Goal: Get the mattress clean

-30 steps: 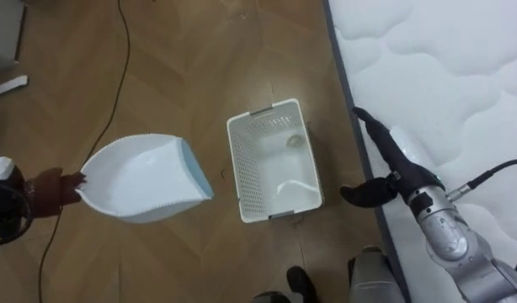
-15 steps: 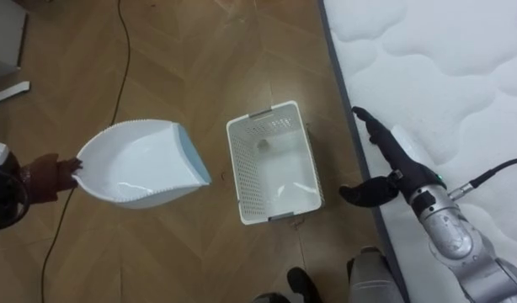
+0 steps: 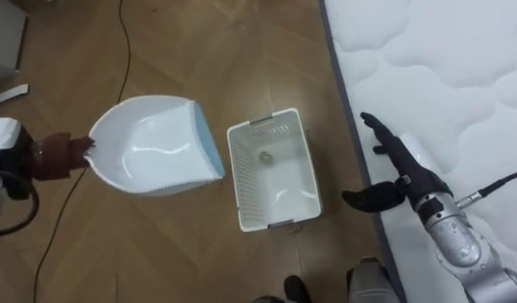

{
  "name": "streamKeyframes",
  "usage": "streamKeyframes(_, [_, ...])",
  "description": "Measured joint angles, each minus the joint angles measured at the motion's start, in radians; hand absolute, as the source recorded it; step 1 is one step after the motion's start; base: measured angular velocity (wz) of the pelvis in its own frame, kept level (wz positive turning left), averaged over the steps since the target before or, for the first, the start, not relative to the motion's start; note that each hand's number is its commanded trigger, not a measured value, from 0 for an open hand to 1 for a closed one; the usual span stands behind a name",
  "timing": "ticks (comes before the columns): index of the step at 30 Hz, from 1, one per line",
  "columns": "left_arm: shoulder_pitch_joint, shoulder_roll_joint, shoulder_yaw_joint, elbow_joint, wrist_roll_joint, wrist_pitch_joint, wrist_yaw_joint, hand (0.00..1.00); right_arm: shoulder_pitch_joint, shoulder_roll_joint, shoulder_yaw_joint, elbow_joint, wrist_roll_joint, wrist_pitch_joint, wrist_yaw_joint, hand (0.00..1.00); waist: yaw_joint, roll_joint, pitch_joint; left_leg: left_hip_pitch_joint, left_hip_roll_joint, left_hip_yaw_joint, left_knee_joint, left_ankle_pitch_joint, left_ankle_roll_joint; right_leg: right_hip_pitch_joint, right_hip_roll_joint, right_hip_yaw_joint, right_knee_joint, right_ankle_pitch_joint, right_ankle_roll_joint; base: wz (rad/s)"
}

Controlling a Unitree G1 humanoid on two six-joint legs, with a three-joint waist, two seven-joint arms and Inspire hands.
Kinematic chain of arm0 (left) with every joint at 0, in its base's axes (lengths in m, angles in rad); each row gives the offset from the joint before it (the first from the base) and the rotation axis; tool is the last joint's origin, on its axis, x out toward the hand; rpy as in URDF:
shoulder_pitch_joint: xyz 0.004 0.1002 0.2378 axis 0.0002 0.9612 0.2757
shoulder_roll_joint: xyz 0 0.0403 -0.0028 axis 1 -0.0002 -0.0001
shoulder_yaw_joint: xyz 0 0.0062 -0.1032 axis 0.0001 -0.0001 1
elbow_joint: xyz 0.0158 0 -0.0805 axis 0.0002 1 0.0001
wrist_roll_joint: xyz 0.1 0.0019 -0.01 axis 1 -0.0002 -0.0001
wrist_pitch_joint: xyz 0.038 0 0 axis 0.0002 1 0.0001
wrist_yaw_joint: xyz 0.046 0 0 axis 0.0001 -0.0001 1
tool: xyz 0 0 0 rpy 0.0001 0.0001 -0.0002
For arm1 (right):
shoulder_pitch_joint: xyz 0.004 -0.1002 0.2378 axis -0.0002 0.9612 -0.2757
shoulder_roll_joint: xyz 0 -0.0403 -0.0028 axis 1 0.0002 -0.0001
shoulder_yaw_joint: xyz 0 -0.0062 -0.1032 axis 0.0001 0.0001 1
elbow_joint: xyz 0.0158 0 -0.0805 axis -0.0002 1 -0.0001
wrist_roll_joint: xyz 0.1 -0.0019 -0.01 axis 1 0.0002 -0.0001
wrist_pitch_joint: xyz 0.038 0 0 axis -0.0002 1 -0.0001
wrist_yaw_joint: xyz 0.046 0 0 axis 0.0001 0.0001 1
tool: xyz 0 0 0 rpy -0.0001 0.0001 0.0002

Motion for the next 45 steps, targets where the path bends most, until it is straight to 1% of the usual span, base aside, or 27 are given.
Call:
streamKeyframes(2, [0.065,0.0,0.037,-0.064,0.018,-0.012,0.011,1.0,0.024,-0.006,-0.004,0.007,0.004,0.001,0.0,0.0,0.01,-0.019,-0.0042,0.029,0.014,-0.008,-0.009,-0.001,-0.001,0.037,0.023,0.013,-0.049,0.022,0.0,-0.51])
streamKeyframes(4, [0.136,-0.001,0.075,-0.131,0.021,-0.033,0.011,1.0,0.071,-0.005,-0.027,0.015,0.004,0.002,-0.003,0.0,0.018,-0.032,-0.01,0.087,0.037,-0.033,-0.028,-0.009,-0.014,0.122,0.056,0.017,-0.14,0.057,0.001,-0.44])
streamKeyframes(5, [0.145,0.0,0.086,-0.144,0.02,-0.039,0.011,1.0,0.084,-0.005,-0.035,0.015,0.005,0.002,-0.002,0.0,0.018,-0.038,-0.0129,0.097,0.042,-0.034,-0.029,-0.01,-0.016,0.139,0.06,0.016,-0.158,0.064,0.002,-0.24])
streamKeyframes(7, [0.169,0.0,0.116,-0.224,0.012,-0.04,0.011,1.0,0.117,-0.002,-0.057,0.015,0.037,0.006,-0.002,0.0,0.019,-0.062,-0.0269,0.147,0.044,-0.052,-0.066,-0.011,-0.017,0.197,0.07,0.017,-0.217,0.086,0.009,-0.14])
streamKeyframes(11, [0.267,-0.014,0.154,-0.411,0.012,-0.054,0.011,1.0,0.15,0.004,-0.092,-0.033,0.046,0.014,-0.006,0.0,0.034,-0.076,-0.0351,0.229,0.048,-0.045,-0.112,-0.014,-0.015,0.274,0.078,0.023,-0.296,0.133,0.022,-0.46])
streamKeyframes(14, [0.345,-0.063,0.176,-0.514,0.012,-0.067,0.002,1.0,0.177,0.008,-0.095,-0.042,0.033,0.014,-0.01,0.0,0.058,-0.091,-0.0395,0.306,0.049,-0.032,-0.132,-0.029,-0.008,0.313,0.078,-0.013,-0.323,0.162,0.022,-0.94])
streamKeyframes(16, [0.387,-0.105,0.199,-0.55,0.011,-0.077,-0.01,1.0,0.21,0.011,-0.092,-0.063,0.045,0.024,-0.021,0.0,0.079,-0.11,-0.0408,0.36,0.055,0.025,-0.145,-0.044,-0.003,0.32,0.083,-0.023,-0.323,0.182,0.017,-1.12])
streamKeyframes(17, [0.389,-0.108,0.2,-0.549,0.008,-0.081,-0.013,1.0,0.212,0.013,-0.086,-0.063,0.056,0.024,-0.023,0.0,0.083,-0.116,-0.0402,0.374,0.057,0.047,-0.154,-0.046,-0.003,0.317,0.084,-0.028,-0.326,0.191,0.014,-1.22])
streamKeyframes(18, [0.39,-0.111,0.201,-0.545,-0.014,-0.082,-0.015,1.0,0.213,0.02,-0.083,-0.064,0.064,0.024,-0.022,0.0,0.089,-0.125,-0.0411,0.393,0.062,0.079,-0.174,-0.049,0.001,0.307,0.086,-0.058,-0.342,0.219,0.005,-1.38])
streamKeyframes(20, [0.391,-0.131,0.228,-0.543,-0.033,-0.085,-0.015,1.0,0.209,0.032,-0.09,-0.065,0.069,0.024,-0.029,0.0,0.104,-0.13,-0.0427,0.408,0.08,0.133,-0.209,-0.059,0.007,0.303,0.084,-0.215,-0.421,0.315,-0.037,-1.56])
streamKeyframes(21, [0.391,-0.137,0.237,-0.543,-0.037,-0.085,-0.015,1.0,0.208,0.037,-0.09,-0.064,0.068,0.025,-0.032,0.0,0.105,-0.133,-0.0427,0.407,0.094,0.165,-0.222,-0.059,0.007,0.305,0.086,-0.241,-0.447,0.341,-0.042,-1.24])
streamKeyframes(22, [0.391,-0.147,0.248,-0.542,-0.051,-0.084,-0.015,1.0,0.209,0.052,-0.093,-0.061,0.069,0.026,-0.036,0.0,0.104,-0.136,-0.0435,0.408,0.117,0.244,-0.227,-0.059,0.008,0.303,0.076,-0.298,-0.434,0.343,-0.028,-1.08])
streamKeyframes(23, [0.391,-0.167,0.247,-0.544,-0.064,-0.086,-0.015,1.0,0.218,0.053,-0.092,-0.051,0.068,0.029,-0.04,0.0,0.107,-0.134,-0.0435,0.431,0.131,0.314,-0.237,-0.056,0.004,0.317,0.05,-0.372,-0.322,0.268,-0.016,-1.07])
streamKeyframes(24, [0.391,-0.177,0.247,-0.545,-0.068,-0.087,-0.015,1.0,0.218,0.053,-0.091,-0.045,0.068,0.032,-0.042,0.0,0.117,-0.136,-0.0442,0.446,0.132,0.347,-0.247,-0.054,0.003,0.33,0.03,-0.401,-0.272,0.231,-0.018,-1.21])
streamKeyframes(25, [0.392,-0.197,0.247,-0.543,-0.085,-0.087,-0.015,1.0,0.217,0.053,-0.088,-0.037,0.065,0.032,-0.044,0.0,0.129,-0.141,-0.0453,0.465,0.131,0.413,-0.251,-0.054,0.003,0.367,-0.022,-0.452,-0.203,0.172,-0.015,-1.04])
streamKeyframes(26, [0.392,-0.207,0.248,-0.543,-0.089,-0.084,-0.015,1.0,0.214,0.055,-0.086,-0.032,0.06,0.032,-0.046,0.0,0.132,-0.143,-0.0447,0.471,0.13,0.44,-0.25,-0.055,0.004,0.39,-0.047,-0.473,-0.185,0.148,-0.007,-1.14])
streamKeyframes(27, [0.392,-0.223,0.248,-0.544,-0.11,-0.083,-0.017,1.0,0.212,0.061,-0.08,-0.029,0.059,0.032,-0.051,0.0,0.143,-0.149,-0.0435,0.477,0.131,0.486,-0.242,-0.058,0.003,0.421,-0.081,-0.501,-0.177,0.122,0.01,-1.06])
streamKeyframes(28, [0.39,-0.227,0.249,-0.545,-0.132,-0.083,-0.018,1.0,0.209,0.077,-0.077,-0.031,0.059,0.03,-0.055,0.0,0.153,-0.168,-0.0365,0.482,0.131,0.527,-0.221,-0.059,0.002,0.415,-0.085,-0.505,-0.207,0.11,0.019,-1.32])
streamKeyframes(29, [0.392,-0.239,0.251,-0.544,-0.144,-0.081,-0.023,1.0,0.207,0.092,-0.076,-0.032,0.059,0.03,-0.057,0.0,0.159,-0.175,-0.0346,0.47,0.137,0.523,-0.206,-0.059,0.001,0.403,-0.066,-0.508,-0.253,0.116,0.005,-1.22])
streamKeyframes(30, [0.394,-0.244,0.251,-0.544,-0.144,-0.081,-0.028,1.0,0.205,0.096,-0.073,-0.032,0.059,0.03,-0.058,0.0,0.166,-0.174,-0.035,0.464,0.141,0.51,-0.203,-0.059,0.0,0.405,-0.052,-0.499,-0.275,0.125,-0.011,-1.24])
streamKeyframes(31, [0.396,-0.255,0.251,-0.544,-0.143,-0.081,-0.044,1.0,0.2,0.098,-0.059,-0.035,0.059,0.03,-0.059,0.0,0.178,-0.175,-0.0351,0.456,0.145,0.474,-0.203,-0.056,-0.005,0.404,-0.03,-0.49,-0.312,0.141,-0.034,-0.96])
streamKeyframes(32, [0.397,-0.261,0.251,-0.544,-0.141,-0.081,-0.054,1.0,0.2,0.099,-0.052,-0.039,0.059,0.03,-0.059,0.0,0.178,-0.176,-0.0355,0.456,0.148,0.468,-0.204,-0.053,-0.009,0.403,-0.022,-0.489,-0.323,0.151,-0.039,-0.95])
streamKeyframes(37, [0.414,-0.322,0.235,-0.543,-0.175,-0.081,-0.098,1.0,0.207,0.105,-0.047,-0.044,0.091,0.019,-0.057,0.0,0.097,-0.196,-0.0453,0.47,0.168,0.468,-0.212,-0.054,-0.032,0.412,0.023,-0.46,-0.384,0.191,-0.062,-0.37])
streamKeyframes(41, [0.431,-0.347,0.218,-0.543,-0.205,-0.08,-0.102,1.0,0.21,0.109,-0.051,-0.044,0.103,0.017,-0.056,0.0,0.064,-0.195,-0.0462,0.479,0.181,0.475,-0.196,-0.053,-0.037,0.42,0.047,-0.445,-0.415,0.213,-0.073,-0.31])
streamKeyframes(42, [0.445,-0.366,0.217,-0.542,-0.209,-0.077,-0.103,1.0,0.213,0.111,-0.051,-0.044,0.105,0.017,-0.053,0.0,0.062,-0.192,-0.0461,0.494,0.184,0.474,-0.197,-0.055,-0.041,0.422,0.058,-0.425,-0.419,0.216,-0.076,-0.55])
streamKeyframes(44, [0.473,-0.384,0.207,-0.542,-0.248,-0.075,-0.104,1.0,0.212,0.115,-0.051,-0.044,0.112,0.016,-0.039,0.0,0.064,-0.186,-0.0504,0.51,0.182,0.461,-0.202,-0.059,-0.047,0.418,0.076,-0.385,-0.419,0.218,-0.081,-0.67])
streamKeyframes(45, [0.491,-0.4,0.206,-0.542,-0.264,-0.075,-0.106,1.0,0.212,0.122,-0.054,-0.047,0.112,0.015,-0.029,0.0,0.066,-0.182,-0.0526,0.51,0.17,0.402,-0.203,-0.062,-0.051,0.411,0.091,-0.352,-0.418,0.22,-0.084,-0.82])
